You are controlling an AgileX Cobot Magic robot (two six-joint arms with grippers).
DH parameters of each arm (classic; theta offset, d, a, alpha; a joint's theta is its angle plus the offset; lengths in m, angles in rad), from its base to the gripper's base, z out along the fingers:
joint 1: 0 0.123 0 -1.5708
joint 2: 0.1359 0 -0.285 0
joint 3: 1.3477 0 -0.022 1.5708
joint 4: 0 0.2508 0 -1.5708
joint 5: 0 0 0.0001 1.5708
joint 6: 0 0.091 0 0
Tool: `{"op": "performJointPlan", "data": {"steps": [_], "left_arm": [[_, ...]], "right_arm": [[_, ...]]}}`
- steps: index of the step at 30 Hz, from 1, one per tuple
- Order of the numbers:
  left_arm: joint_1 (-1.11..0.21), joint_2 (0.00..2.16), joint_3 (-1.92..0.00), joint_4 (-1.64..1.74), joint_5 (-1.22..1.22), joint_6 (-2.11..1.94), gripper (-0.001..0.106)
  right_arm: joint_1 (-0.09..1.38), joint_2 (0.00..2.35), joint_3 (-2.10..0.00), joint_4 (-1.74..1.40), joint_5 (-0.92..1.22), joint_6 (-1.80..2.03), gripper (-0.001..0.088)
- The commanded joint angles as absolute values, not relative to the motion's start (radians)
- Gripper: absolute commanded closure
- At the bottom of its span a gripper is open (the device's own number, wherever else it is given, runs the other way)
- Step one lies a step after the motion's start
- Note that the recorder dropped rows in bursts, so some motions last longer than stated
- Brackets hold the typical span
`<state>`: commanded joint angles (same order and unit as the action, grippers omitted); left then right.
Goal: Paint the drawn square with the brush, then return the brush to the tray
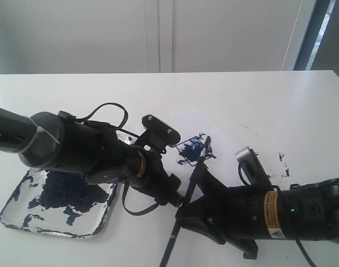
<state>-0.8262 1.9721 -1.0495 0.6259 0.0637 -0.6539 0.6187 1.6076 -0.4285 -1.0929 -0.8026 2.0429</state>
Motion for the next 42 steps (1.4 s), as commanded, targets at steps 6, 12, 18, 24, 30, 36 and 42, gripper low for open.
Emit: {"op": "performJointPlan", "data": {"steps": [6, 12, 18, 24, 30, 36, 42], "left_arm": [[-0.826, 1.972, -1.049, 0.628, 0.09, -0.649, 0.027], [-0.826, 1.972, -1.049, 0.631, 0.101, -0.649, 0.027], [-0.82, 1.967, -1.049, 0.63, 0.036, -0.652, 0.027], [-0.82, 1.942, -1.049, 0.634, 0.0, -0.65, 0.027], [-0.78, 1.942, -1.049, 0.636, 0.007, -0.648, 0.027], [-0.78, 1.942, -1.049, 0.636, 0.007, -0.631, 0.027], [-0.78, 1.942, -1.049, 0.636, 0.007, -0.631, 0.027]], "right_arm": [[0.619, 1.608, -0.428, -1.122, -0.828, 1.97, 0.0868], [0.617, 1.603, -0.428, -1.201, -0.783, 1.951, 0.0868], [0.617, 1.502, -0.428, -1.36, -0.648, 2.005, 0.0868], [0.617, 1.435, -0.428, -1.501, -0.582, 2.104, 0.0868], [0.617, 1.416, -0.428, -1.564, -0.498, 2.104, 0.0868], [0.617, 1.406, -0.431, -1.579, -0.3, 2.104, 0.0868], [0.617, 1.406, -0.485, -1.646, -0.247, 2.104, 0.0868]]}}
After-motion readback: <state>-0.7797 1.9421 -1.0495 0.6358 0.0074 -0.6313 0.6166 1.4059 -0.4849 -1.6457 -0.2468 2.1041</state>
